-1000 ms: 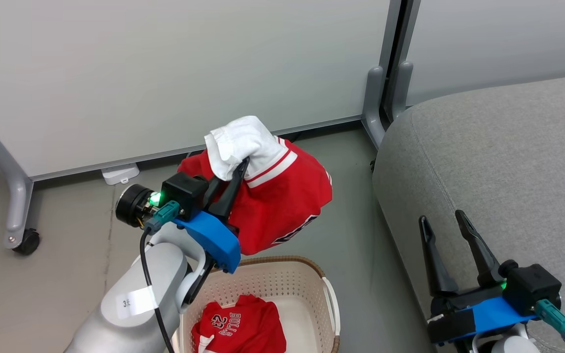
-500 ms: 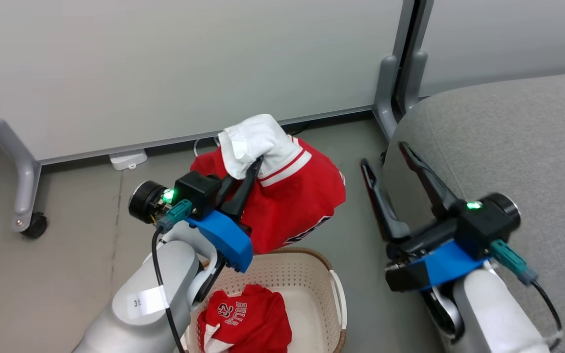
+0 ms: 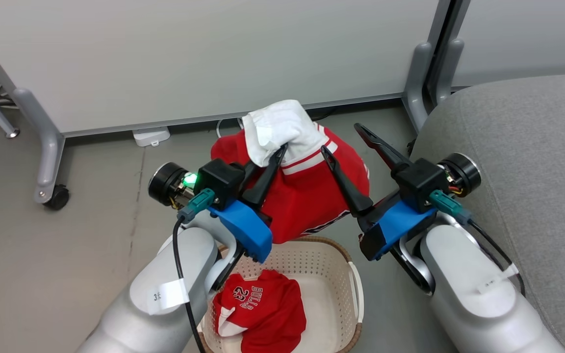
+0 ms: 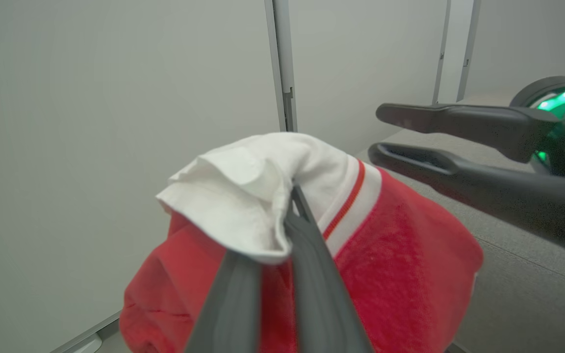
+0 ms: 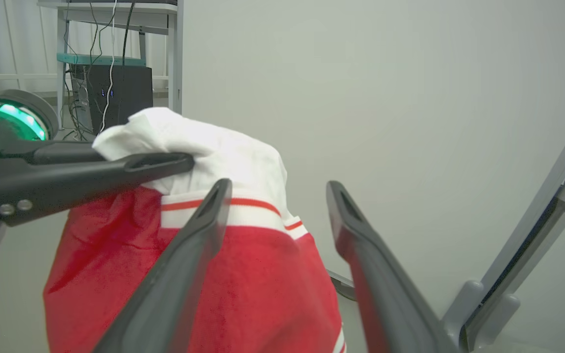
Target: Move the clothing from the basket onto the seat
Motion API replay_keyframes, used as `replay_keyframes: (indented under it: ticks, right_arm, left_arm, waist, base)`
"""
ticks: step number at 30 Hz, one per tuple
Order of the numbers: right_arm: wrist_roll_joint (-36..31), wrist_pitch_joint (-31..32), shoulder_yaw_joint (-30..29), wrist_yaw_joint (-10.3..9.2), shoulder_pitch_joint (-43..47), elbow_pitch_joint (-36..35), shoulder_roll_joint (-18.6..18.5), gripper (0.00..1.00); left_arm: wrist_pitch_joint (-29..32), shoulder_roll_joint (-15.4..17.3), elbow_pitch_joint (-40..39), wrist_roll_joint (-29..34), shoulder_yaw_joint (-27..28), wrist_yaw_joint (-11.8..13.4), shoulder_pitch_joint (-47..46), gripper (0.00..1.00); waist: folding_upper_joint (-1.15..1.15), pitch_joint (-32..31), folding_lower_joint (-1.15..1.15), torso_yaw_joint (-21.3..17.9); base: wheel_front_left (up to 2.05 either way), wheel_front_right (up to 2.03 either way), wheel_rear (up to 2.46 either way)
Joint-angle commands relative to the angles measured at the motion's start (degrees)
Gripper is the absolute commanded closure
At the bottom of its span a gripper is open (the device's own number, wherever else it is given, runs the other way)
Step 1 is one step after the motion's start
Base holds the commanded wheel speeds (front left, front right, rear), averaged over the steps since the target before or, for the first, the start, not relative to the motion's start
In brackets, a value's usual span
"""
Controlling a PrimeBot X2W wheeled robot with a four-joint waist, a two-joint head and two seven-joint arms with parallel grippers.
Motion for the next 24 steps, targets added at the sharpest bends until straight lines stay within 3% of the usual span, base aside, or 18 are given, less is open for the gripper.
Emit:
replay_keyframes:
  ticks: [1, 9, 16, 17, 18, 24]
  right_arm:
    - [0.56, -0.22, 1.04, 0.01, -1.83, 2.01, 0.0, 0.0]
    - [4.72, -0.21, 6.6, 0.01, -6.14, 13.02, 0.82, 0.0]
    - [8.25, -0.21, 9.74, 0.01, -8.65, 16.94, 0.77, 0.0]
    - [8.49, -0.21, 10.21, 0.01, -8.88, 17.23, 0.81, 0.57]
    - [8.76, -0.21, 10.58, 0.01, -9.15, 17.45, 0.82, 1.0]
    - [10.5, -0.21, 11.47, 0.01, -9.35, 17.44, 0.68, 1.0]
  left_arm:
    - [-0.29, -0.35, -0.4, 0.44, 0.05, -0.28, -1.04, 1.0]
    - [-0.29, -1.63, -1.34, 1.5, -1.23, -0.61, -2.02, 1.0]
    - [-0.29, -2.3, -1.97, 1.72, -2.58, -0.84, -2.49, 1.0]
    - [-0.29, -2.32, -1.96, 1.67, -2.73, -0.81, -2.51, 1.0]
    - [-0.29, -2.33, -1.99, 1.6, -2.81, -0.82, -2.54, 1.0]
    - [-0.29, -2.15, -2.01, 1.37, -2.91, -0.81, -2.56, 1.0]
  waist:
    - [0.0, 0.57, 0.0, 0.61]
    - [0.0, 1.62, 0.0, 1.85]
    - [0.0, 1.92, 0.0, 2.58]
    - [0.0, 1.87, 0.0, 2.65]
    - [0.0, 1.83, 0.0, 2.68]
    - [0.0, 1.82, 0.0, 2.42]
  base:
    - [0.0, 0.0, 0.0]
    - [0.0, 0.0, 0.0]
    - [0.0, 0.0, 0.0]
    - [0.0, 0.0, 0.0]
    - [0.0, 0.0, 0.0]
    - [0.0, 0.0, 0.0]
